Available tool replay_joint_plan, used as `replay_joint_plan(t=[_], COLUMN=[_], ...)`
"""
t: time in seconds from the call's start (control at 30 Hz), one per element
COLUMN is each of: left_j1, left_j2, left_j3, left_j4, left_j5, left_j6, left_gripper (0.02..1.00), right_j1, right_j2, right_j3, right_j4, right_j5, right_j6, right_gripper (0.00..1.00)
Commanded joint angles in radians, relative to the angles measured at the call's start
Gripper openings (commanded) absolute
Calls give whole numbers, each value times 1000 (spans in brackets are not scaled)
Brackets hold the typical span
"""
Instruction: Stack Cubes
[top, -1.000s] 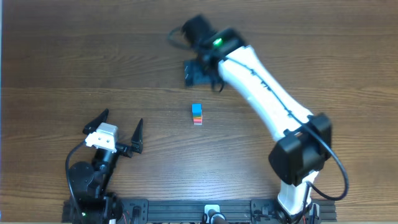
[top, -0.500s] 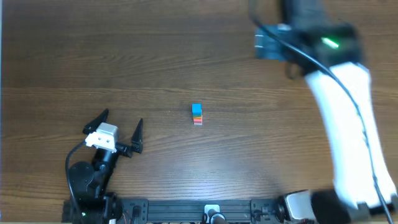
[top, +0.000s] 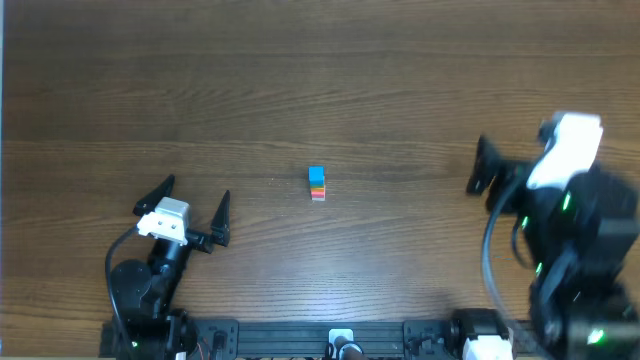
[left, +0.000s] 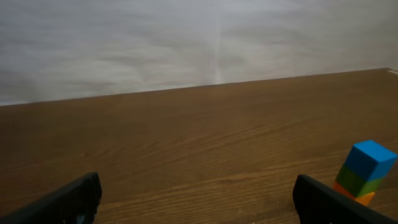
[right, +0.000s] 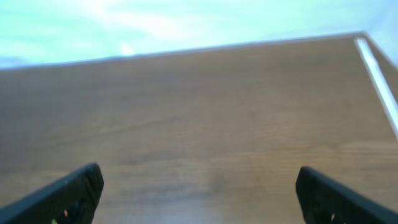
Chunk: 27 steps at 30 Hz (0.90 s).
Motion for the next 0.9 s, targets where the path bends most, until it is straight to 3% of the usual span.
replay_joint_plan(t=[0.03, 0.2, 0.5, 0.9], left_j1=[-5, -5, -5, -5], left_j2=[-7, -7, -7, -7], left_j3=[-6, -6, -6, -6], left_j4=[3, 3, 3, 3], left_j5=[6, 6, 6, 6], left_j6=[17, 17, 17, 18], left_gripper=[1000, 1000, 1000, 998], right_j1=[-7, -7, -28, -28], right_j2=[-186, -391, -649, -659], right_j3=[-228, -403, -628, -811], right_j4=[125, 200, 336, 500], right_j5=[-101, -158, -157, -181], right_j6=[-27, -27, -27, -53], right_gripper=[993, 991, 993, 993])
